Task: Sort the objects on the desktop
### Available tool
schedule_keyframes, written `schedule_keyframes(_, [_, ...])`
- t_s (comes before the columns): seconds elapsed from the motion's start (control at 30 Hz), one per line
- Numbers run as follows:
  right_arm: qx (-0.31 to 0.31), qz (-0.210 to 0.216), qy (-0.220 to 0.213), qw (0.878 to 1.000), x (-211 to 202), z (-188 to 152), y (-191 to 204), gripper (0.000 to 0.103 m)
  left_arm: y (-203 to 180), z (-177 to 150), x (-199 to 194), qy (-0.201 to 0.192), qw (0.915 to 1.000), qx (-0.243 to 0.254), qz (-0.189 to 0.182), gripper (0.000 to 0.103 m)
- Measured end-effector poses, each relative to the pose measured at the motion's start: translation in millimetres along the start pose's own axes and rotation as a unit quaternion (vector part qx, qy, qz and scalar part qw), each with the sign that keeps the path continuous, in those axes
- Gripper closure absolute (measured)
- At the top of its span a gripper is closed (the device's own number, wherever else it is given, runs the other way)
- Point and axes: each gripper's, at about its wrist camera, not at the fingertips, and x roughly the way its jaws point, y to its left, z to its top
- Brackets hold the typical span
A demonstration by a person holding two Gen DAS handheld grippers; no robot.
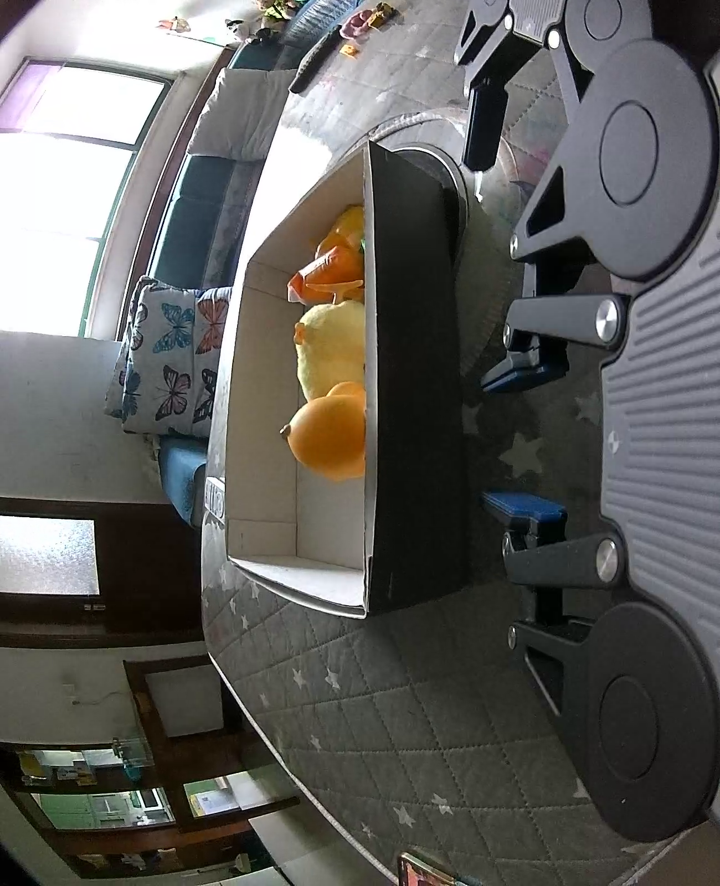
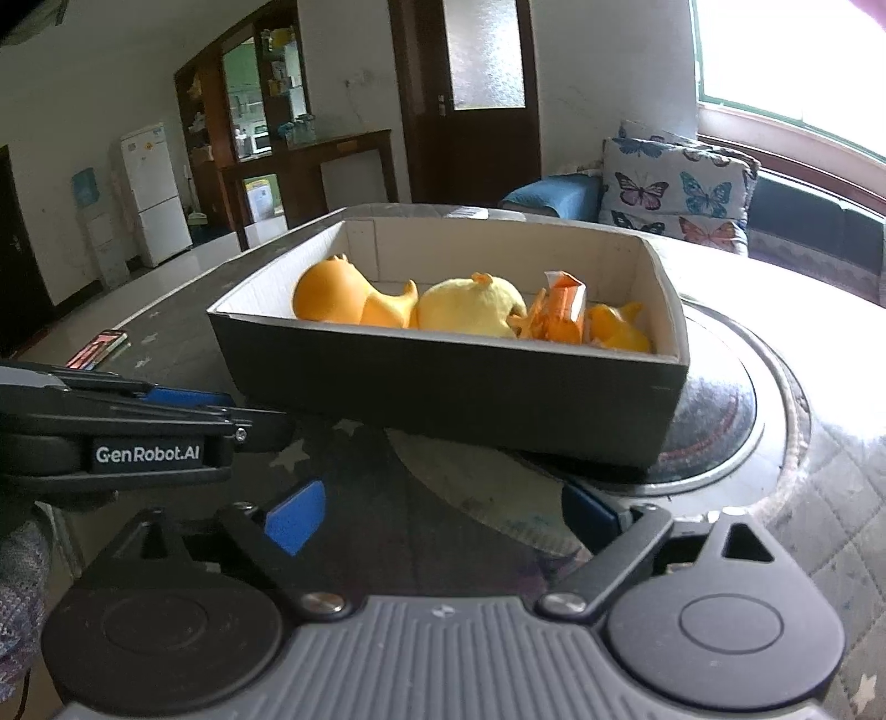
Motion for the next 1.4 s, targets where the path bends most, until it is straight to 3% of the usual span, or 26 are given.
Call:
schedule_keyframes(0.3, [-0.006, -0.033, 0.004, 0.999, 0, -6, 8, 0.0, 3, -4, -1, -0.001, 1.0, 0.0, 0.009, 0.062])
schedule_keyframes(1.4, [0.017, -0.055, 0.017, 0.998, 5, -5, 0, 0.0, -4, -3, 5, 0.004, 0.9998, 0.013, 0.015, 0.062])
